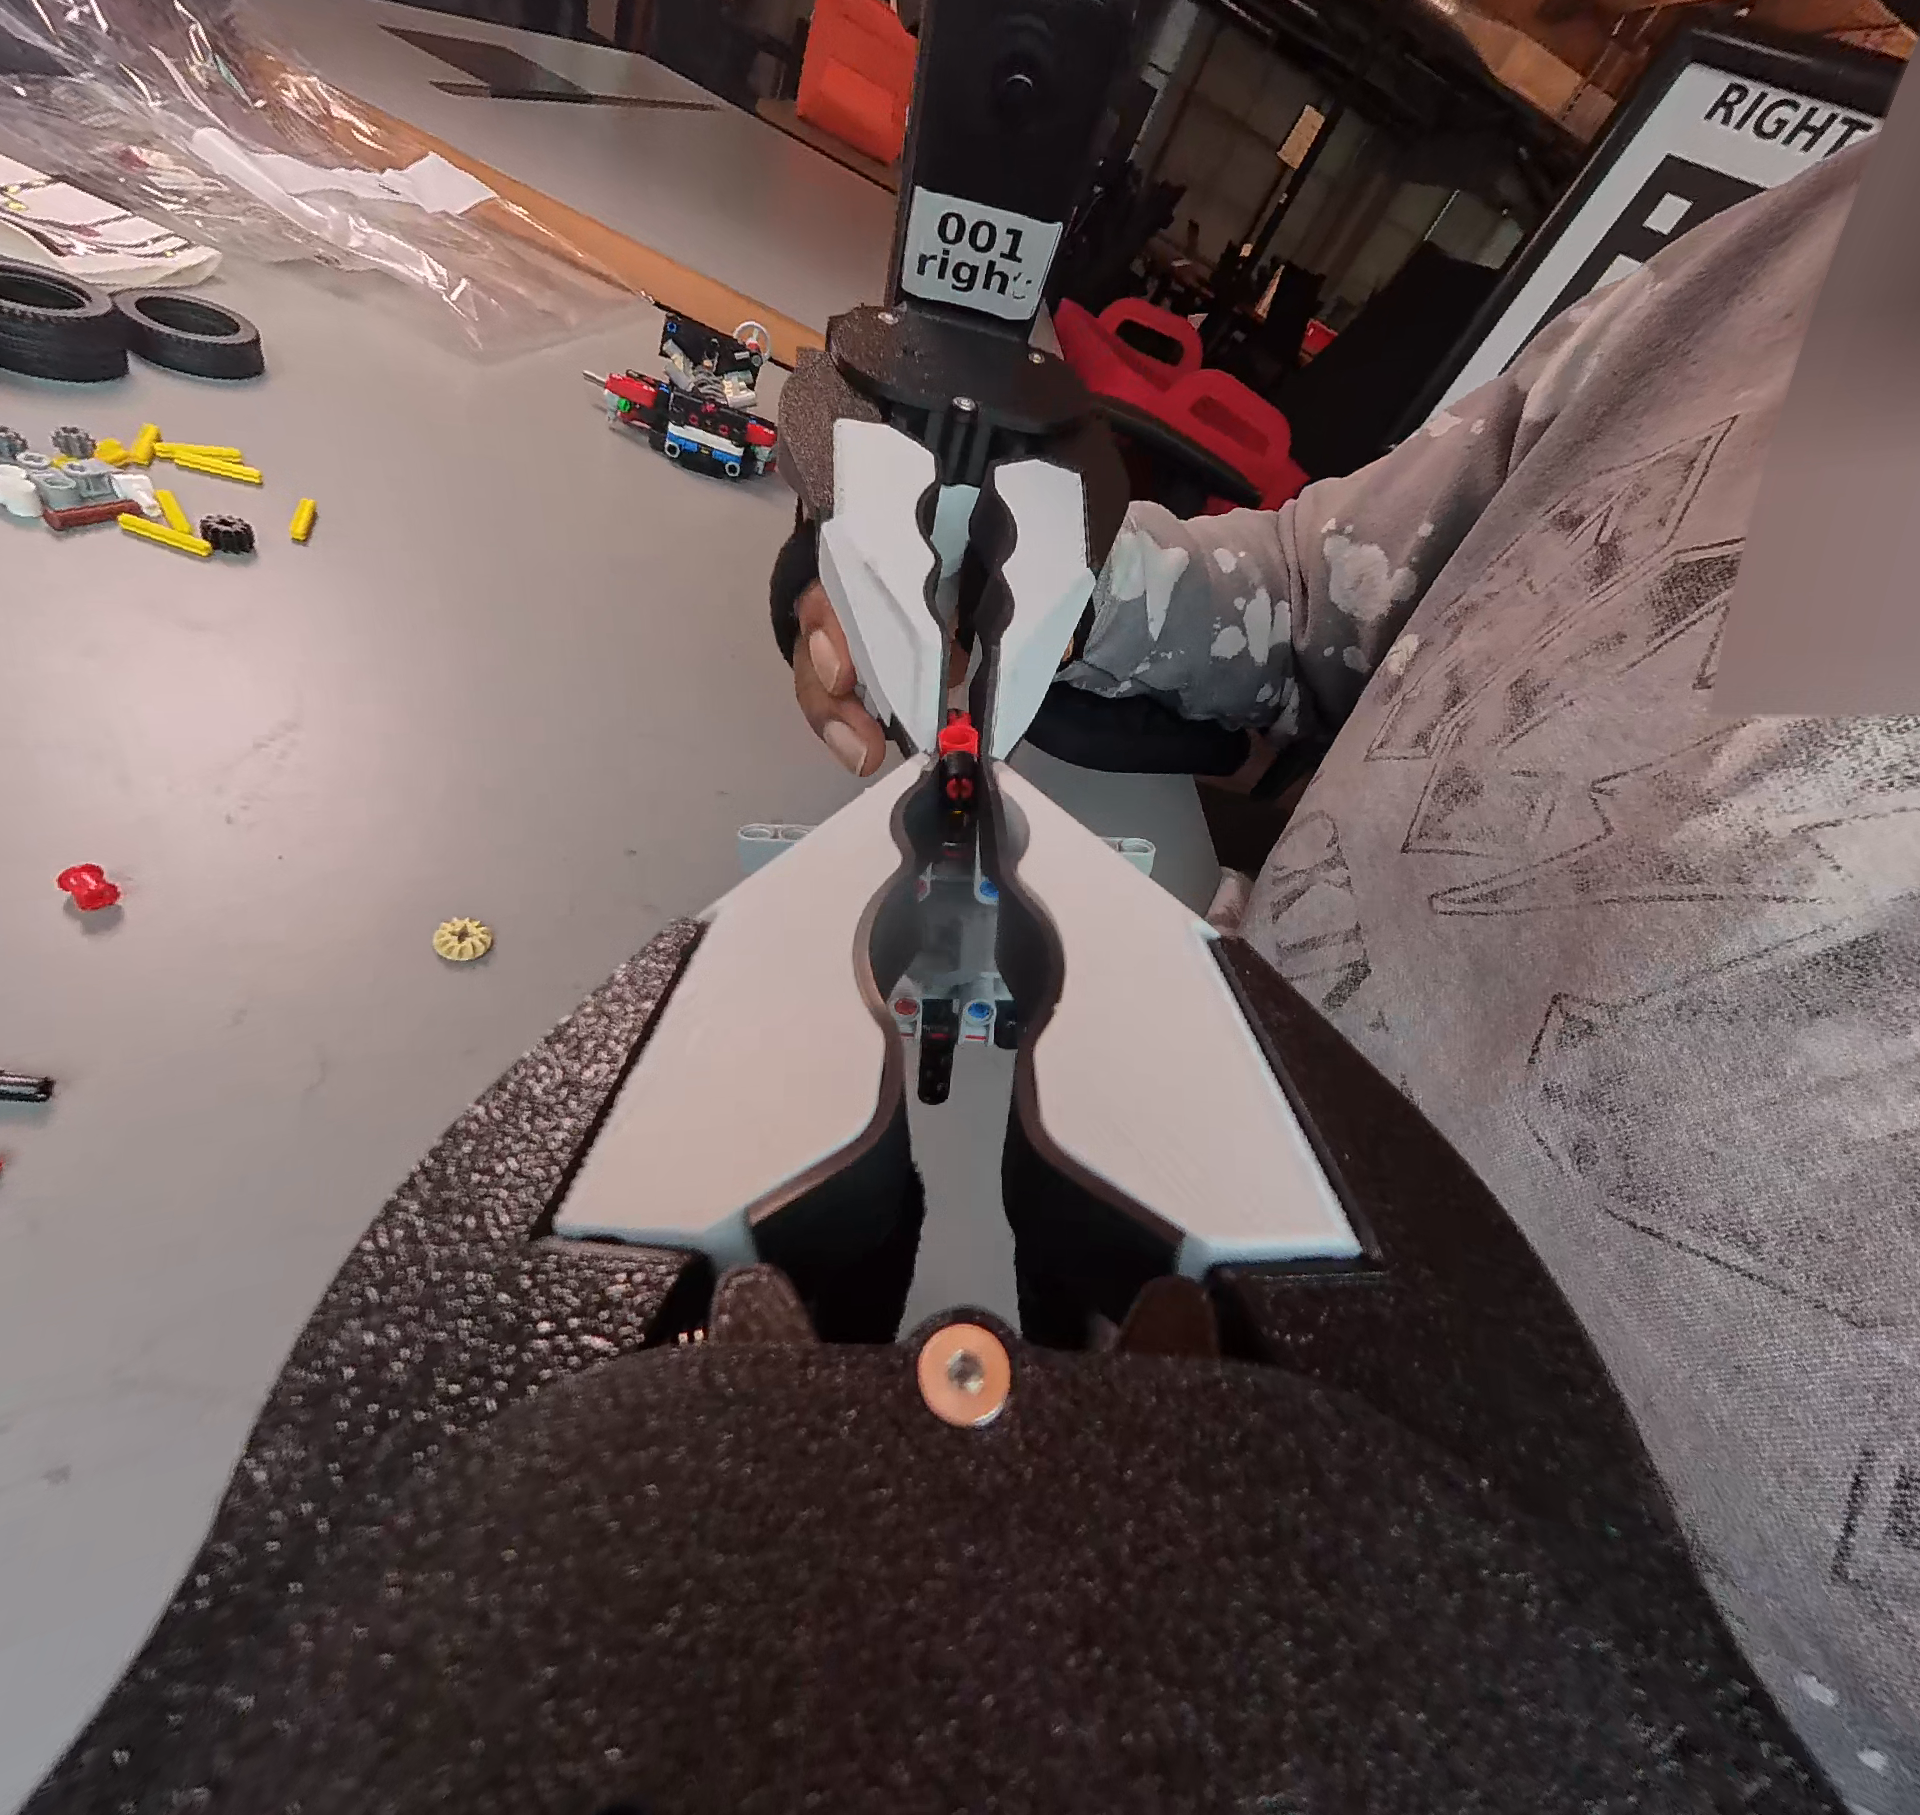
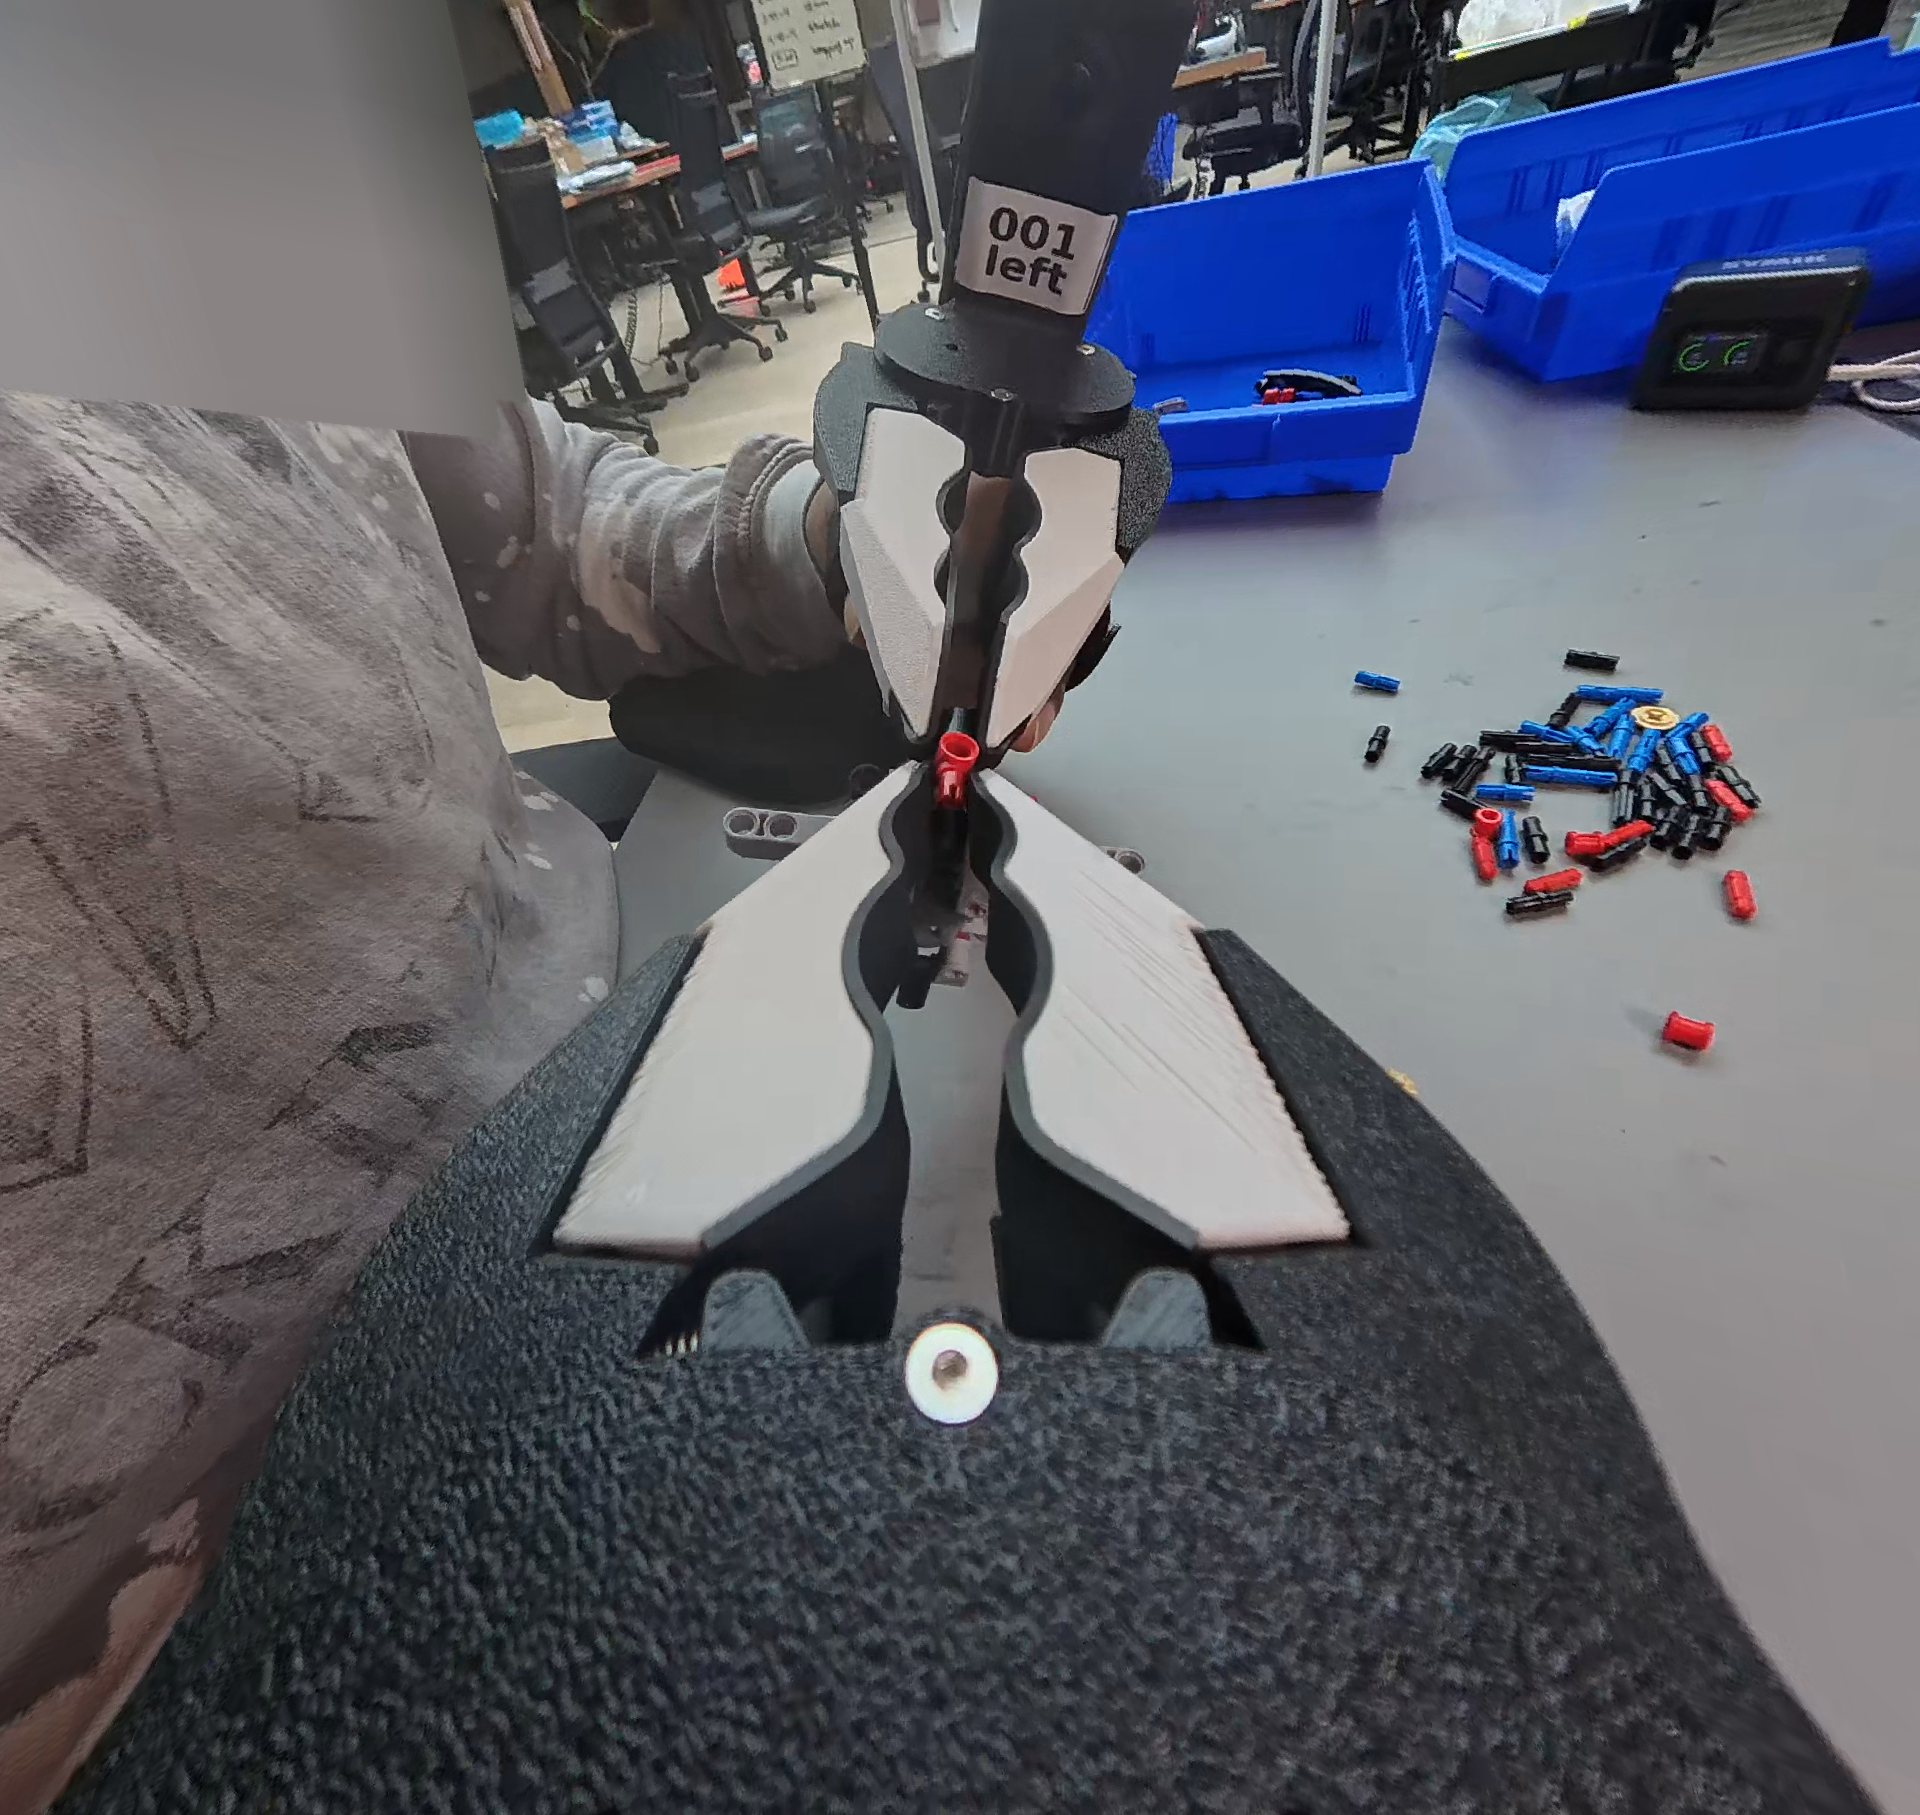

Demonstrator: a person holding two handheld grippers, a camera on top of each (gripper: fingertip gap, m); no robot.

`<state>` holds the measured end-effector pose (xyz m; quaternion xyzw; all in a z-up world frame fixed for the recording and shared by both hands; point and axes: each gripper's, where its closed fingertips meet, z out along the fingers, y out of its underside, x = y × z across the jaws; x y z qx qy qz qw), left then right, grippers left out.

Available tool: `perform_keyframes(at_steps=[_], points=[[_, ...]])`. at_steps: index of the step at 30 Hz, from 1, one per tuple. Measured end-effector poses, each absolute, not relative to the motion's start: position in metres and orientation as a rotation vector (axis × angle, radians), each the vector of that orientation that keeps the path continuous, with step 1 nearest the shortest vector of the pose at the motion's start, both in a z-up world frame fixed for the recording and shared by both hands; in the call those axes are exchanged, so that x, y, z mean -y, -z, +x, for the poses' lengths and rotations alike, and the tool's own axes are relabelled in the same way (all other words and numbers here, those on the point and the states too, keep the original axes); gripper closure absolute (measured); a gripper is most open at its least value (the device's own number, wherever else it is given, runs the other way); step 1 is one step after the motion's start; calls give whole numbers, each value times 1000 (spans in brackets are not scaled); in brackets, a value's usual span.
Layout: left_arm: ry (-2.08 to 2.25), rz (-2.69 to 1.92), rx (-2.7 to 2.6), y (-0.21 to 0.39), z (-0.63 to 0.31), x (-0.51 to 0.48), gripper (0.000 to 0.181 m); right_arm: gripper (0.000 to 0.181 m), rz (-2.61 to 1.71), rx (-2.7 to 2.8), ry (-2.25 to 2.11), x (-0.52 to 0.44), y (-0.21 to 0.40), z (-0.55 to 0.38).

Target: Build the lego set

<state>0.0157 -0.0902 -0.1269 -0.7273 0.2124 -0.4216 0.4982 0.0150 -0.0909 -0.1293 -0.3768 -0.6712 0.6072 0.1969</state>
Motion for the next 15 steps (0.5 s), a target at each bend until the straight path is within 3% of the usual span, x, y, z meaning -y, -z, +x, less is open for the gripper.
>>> perform_keyframes(at_steps=[15], points=[[1062,-1805,-483,140,15,87,176,177,-1113,1847,-1741,88,139,17]])
